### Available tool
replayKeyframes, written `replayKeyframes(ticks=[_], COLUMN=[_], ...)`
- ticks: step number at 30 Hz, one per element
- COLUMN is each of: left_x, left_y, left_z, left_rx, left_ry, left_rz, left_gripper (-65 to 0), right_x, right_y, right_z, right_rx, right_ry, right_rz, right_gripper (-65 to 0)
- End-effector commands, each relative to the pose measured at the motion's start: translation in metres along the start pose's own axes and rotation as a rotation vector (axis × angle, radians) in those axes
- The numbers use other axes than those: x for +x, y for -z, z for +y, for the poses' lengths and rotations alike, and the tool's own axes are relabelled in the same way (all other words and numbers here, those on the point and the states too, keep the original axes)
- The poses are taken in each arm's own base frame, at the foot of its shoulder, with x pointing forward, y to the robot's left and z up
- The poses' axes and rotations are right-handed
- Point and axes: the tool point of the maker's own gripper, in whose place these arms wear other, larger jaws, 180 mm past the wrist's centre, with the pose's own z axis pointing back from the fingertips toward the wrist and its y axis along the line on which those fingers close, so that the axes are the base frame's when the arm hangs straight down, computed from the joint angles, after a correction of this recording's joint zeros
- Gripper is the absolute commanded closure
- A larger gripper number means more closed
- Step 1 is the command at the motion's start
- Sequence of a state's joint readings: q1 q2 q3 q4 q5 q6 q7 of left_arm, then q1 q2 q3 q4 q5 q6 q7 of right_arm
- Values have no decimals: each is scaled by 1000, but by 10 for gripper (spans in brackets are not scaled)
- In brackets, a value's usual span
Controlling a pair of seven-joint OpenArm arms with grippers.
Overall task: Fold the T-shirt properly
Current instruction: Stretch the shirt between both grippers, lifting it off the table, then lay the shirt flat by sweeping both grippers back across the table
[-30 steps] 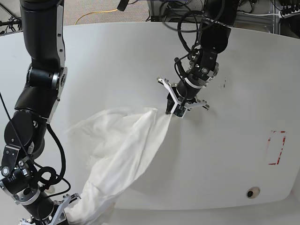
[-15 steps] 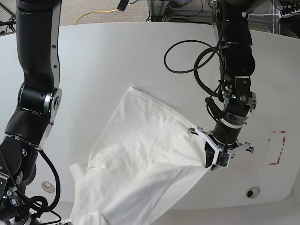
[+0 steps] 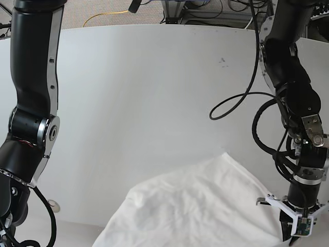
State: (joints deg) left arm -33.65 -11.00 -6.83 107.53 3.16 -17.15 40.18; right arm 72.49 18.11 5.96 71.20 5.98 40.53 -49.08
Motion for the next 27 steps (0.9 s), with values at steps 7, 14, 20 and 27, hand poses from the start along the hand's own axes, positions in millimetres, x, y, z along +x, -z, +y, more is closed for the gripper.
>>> replayKeyframes(ticks=[7,14,20,27], left_x=[40,-13,-68,-125], left_y=[2,-6,-23,-54], left_z=[26,-3,-31,-56], left_rx=[34,-49,-117,-183], left_ry=[82,101,87,85], left_rz=[-61,55,174,309], left_gripper=[-11,-10,-10,-10], right_x=[12,-61,-130,-209], right_y=[-10,-15,-33,-71], right_z=[-17,20,63,93], right_rx=[-45,-16,24,27], right_ry=[-1,-38,-33,39], right_rz=[4,108,194,347], right_gripper=[0,0,0,0])
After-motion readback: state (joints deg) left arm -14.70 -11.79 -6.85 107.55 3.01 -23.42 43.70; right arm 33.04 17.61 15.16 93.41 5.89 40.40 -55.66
